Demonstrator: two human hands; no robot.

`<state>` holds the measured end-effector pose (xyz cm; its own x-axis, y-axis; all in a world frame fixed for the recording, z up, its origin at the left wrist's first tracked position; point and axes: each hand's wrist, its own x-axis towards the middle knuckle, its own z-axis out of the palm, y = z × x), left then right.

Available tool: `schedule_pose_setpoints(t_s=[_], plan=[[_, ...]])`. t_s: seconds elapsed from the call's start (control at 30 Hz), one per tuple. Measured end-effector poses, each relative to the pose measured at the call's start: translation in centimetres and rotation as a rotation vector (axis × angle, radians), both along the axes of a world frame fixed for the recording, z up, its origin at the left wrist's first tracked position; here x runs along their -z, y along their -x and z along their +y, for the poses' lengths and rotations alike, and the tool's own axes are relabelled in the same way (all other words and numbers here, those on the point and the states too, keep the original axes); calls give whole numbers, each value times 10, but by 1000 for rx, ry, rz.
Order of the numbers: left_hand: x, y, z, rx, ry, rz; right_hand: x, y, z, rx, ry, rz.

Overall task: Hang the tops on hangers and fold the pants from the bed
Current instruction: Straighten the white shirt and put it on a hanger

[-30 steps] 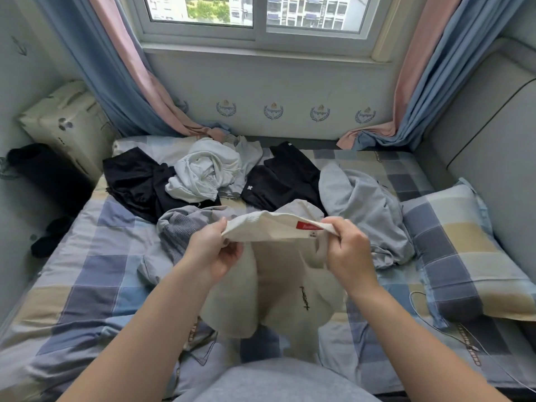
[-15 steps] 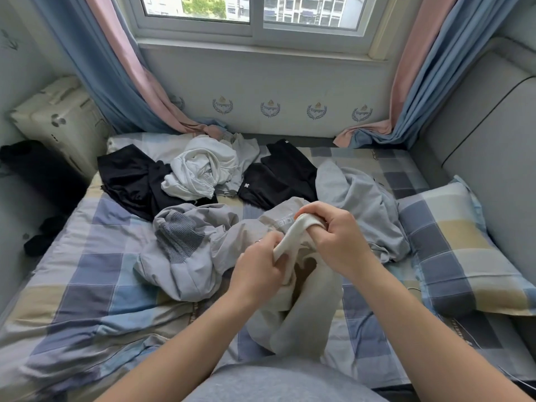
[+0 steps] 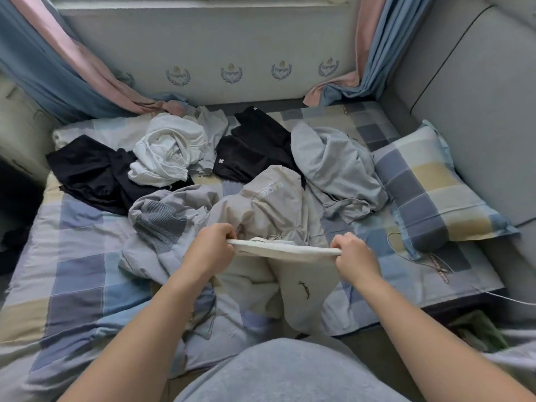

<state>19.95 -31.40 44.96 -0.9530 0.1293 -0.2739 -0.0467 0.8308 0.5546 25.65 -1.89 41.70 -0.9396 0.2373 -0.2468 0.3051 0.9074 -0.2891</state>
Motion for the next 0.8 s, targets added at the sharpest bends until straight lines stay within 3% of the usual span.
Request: schedule_pose_setpoints(t_s=[0.2,0.33,0.53,0.8], plan=[[31,8,16,63,-14,35,-6,-52,21,274,277,141],[44,1,45,236,-131,-72,-24,-93,41,333,317,261],[17,-40,113,539,-313,-85,-29,-176,36,562,480,385],[-10,-144,188,937,-294,-155,-46,-312,-20,946,676,646]])
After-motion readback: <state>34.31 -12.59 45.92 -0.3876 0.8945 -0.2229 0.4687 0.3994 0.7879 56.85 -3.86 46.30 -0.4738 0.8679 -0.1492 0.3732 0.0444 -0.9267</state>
